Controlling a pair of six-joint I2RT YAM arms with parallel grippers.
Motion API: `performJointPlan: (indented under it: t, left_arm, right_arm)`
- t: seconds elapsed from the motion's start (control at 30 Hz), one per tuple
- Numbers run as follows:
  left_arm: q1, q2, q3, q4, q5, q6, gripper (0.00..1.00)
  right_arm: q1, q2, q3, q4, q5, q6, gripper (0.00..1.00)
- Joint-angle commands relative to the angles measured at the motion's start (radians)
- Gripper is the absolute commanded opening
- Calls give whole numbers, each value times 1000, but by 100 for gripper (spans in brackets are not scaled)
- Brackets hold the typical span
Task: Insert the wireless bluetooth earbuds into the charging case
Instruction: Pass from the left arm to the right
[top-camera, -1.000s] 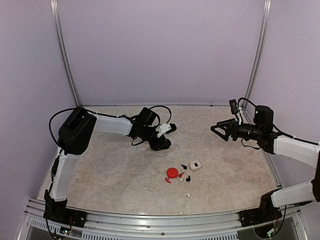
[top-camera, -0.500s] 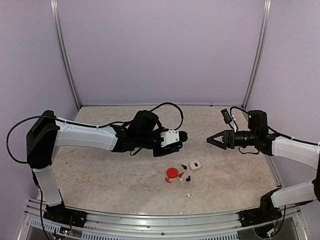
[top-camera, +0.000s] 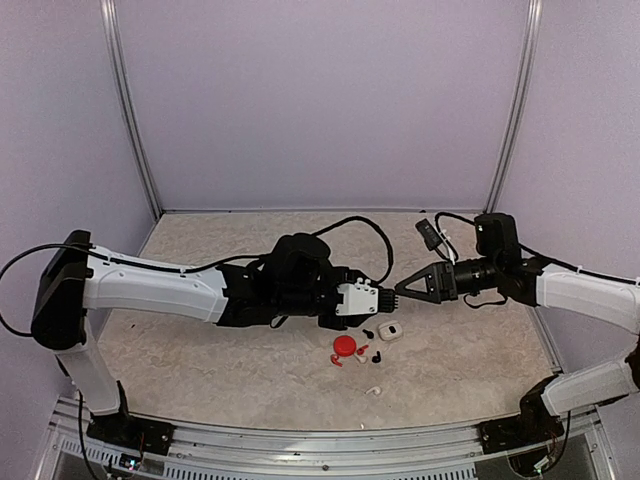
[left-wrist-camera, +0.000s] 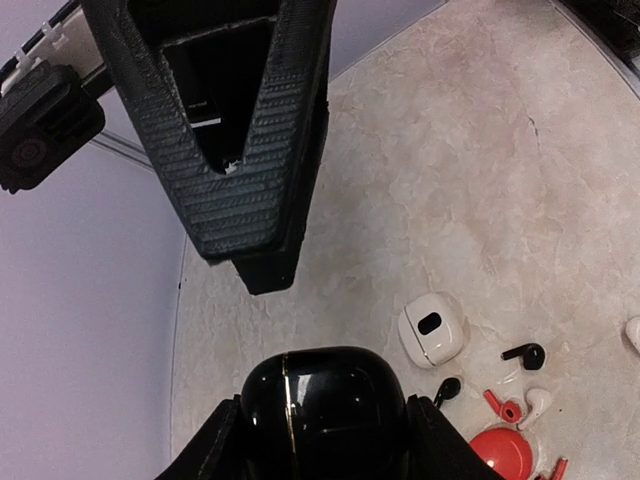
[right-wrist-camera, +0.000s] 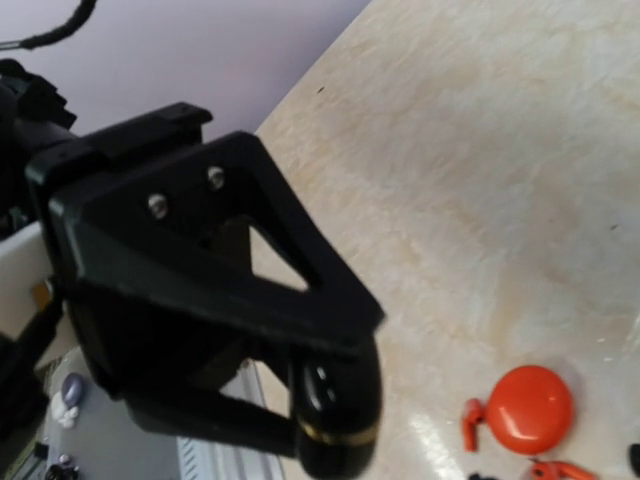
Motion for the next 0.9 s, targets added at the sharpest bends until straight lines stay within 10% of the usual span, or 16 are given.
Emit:
performJointPlan:
  t: [0.0, 0.87]
  left_arm:
    - [-19, -37, 5, 4, -17, 26, 41]
    - [-35, -36, 11, 42, -63, -6, 42]
  right_arm:
    - [47, 22, 38, -35, -9, 6, 62]
    - [140, 64, 12, 104, 54, 82, 49]
